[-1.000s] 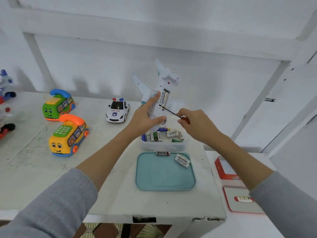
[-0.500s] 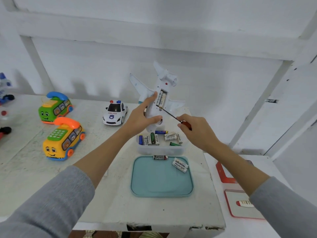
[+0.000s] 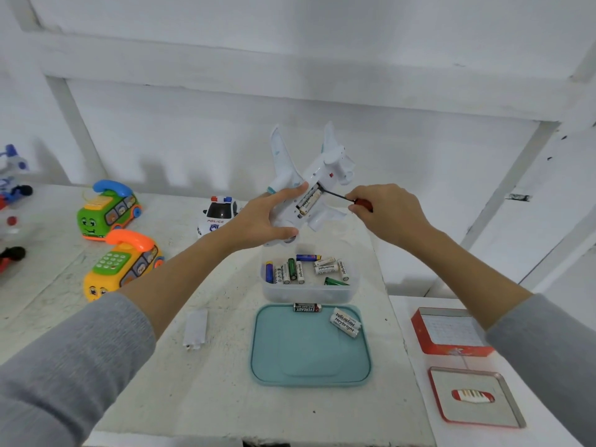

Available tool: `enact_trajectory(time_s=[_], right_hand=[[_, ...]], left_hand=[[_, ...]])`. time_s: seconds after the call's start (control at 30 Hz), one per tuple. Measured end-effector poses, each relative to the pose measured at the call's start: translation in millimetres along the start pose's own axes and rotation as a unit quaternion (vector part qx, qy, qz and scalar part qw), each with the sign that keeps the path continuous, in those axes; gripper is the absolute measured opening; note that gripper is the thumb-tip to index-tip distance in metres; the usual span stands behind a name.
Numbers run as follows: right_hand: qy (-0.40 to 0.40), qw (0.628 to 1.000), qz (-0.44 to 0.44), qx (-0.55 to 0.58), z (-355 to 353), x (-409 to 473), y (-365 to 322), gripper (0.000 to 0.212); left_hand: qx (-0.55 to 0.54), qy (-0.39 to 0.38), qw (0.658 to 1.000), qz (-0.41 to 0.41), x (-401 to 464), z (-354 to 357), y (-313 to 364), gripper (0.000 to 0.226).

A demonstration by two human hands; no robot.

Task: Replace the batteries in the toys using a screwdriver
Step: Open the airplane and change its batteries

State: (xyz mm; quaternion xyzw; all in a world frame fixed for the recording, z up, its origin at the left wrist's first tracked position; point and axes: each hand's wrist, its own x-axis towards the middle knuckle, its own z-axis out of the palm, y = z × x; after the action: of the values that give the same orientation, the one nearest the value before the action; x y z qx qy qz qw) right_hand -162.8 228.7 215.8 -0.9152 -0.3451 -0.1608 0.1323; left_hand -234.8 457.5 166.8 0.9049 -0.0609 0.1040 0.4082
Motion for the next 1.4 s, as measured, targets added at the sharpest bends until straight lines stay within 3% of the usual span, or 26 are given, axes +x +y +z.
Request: enact_trajectory(time_s=[0.27, 0.9, 1.07, 1.4], right_hand=[[-0.077, 0.997, 0.019, -0.021, -7, 10, 2, 0.021], [-0.145, 0.989, 0.022, 0.004, 2, 10, 22, 0.016], [-0.164, 0.986, 0.016, -0.005, 4, 8, 22, 0.018], [-0.031, 0.992, 0.056, 0.105, 22, 3, 7, 0.020]], left_hand=[[0.065, -0.042, 0.997, 0.021, 9, -2, -5, 0.075], [0.134, -0.093, 0.986, 0.035, 23, 0, -24, 0.080], [0.103, -0.083, 0.991, 0.018, 23, -2, -26, 0.078], [-0.110, -0.050, 0.992, -0.046, 13, 4, -13, 0.070]])
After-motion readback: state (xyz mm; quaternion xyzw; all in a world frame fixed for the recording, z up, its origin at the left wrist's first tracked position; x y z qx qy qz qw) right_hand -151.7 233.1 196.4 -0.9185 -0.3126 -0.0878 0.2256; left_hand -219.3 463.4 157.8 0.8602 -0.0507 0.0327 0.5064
